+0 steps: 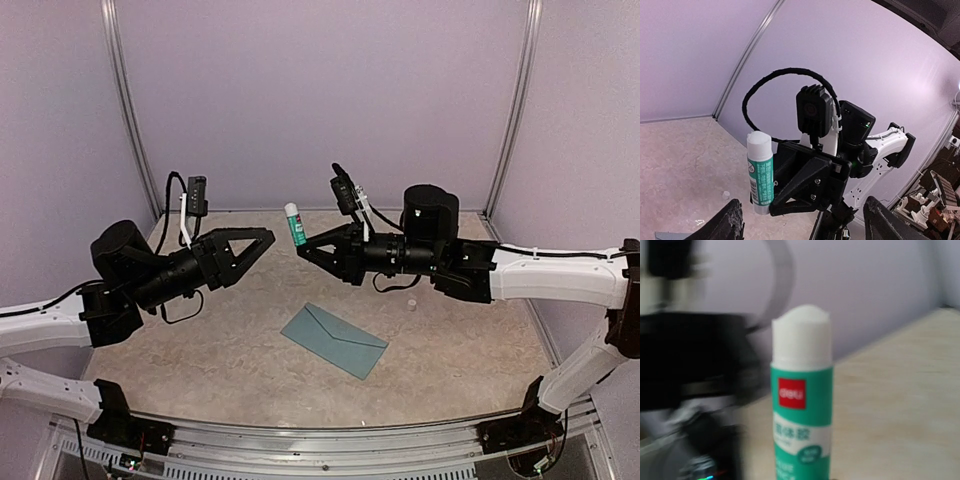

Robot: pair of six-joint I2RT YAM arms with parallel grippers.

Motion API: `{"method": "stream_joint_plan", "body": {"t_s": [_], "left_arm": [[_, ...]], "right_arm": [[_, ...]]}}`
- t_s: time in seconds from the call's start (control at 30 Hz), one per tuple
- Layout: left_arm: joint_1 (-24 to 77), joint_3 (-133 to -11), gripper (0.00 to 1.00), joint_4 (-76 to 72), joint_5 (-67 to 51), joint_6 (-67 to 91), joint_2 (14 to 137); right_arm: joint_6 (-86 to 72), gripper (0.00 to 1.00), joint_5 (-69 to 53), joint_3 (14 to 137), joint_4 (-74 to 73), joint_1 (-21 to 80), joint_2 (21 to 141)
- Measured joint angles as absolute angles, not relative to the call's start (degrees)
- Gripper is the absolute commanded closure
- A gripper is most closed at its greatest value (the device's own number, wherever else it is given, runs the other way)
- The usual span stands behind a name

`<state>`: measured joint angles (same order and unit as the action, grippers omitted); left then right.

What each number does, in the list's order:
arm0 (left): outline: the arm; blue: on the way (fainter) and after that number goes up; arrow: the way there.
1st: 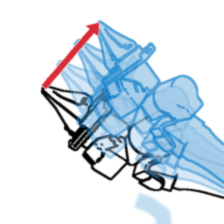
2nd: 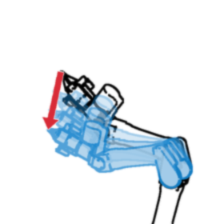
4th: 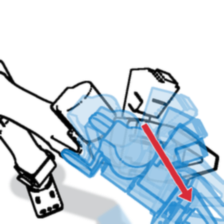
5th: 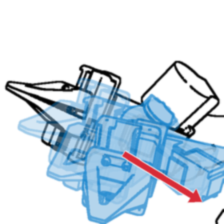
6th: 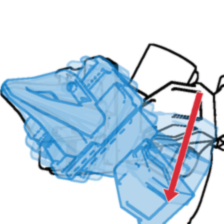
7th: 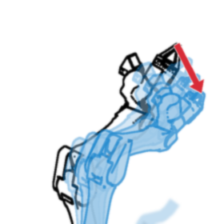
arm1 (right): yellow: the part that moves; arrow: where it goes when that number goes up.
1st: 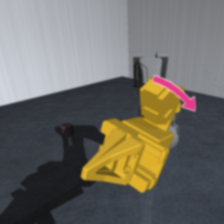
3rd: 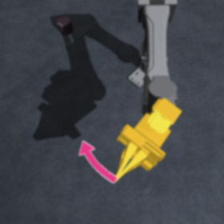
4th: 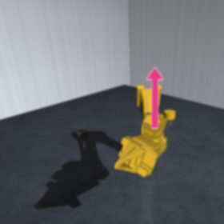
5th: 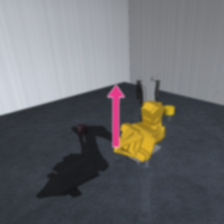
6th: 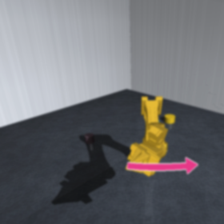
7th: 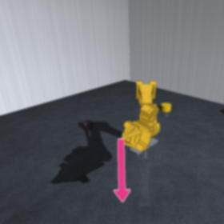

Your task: Place the letter into the envelope and seal it

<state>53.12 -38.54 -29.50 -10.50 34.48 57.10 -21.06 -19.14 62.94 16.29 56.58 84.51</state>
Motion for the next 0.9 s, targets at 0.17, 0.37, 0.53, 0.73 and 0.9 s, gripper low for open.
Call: {"method": "stream_joint_plan", "body": {"t_s": [0.17, 0.37, 0.53, 0.73, 0.9], "left_arm": [[54.3, -38.7, 0.13, -31.5, -16.7, 33.1, 57.9], [56.4, -41.1, 0.24, -30.9, -18.8, 31.2, 60.5], [56.5, -41.3, 0.43, -31.1, -19.2, 30.6, 60.8], [56.7, -41.3, 0.74, -31.6, -19.3, 30.6, 60.9], [56.7, -41.4, 0.94, -31.8, -19.3, 30.0, 61.3]], "right_arm": [[-26.0, 0.91, -36.6, 60.7, 24.4, 56.1, 84.6], [-28.9, 0.91, -46.9, 61.0, 29.1, 56.1, 85.1], [-29.5, 0.91, -49.5, 61.0, 29.3, 56.1, 86.1], [-29.5, 0.92, -50.1, 61.0, 28.8, 56.1, 86.6], [-29.5, 0.94, -48.8, 61.1, 27.6, 56.0, 86.6]]}}
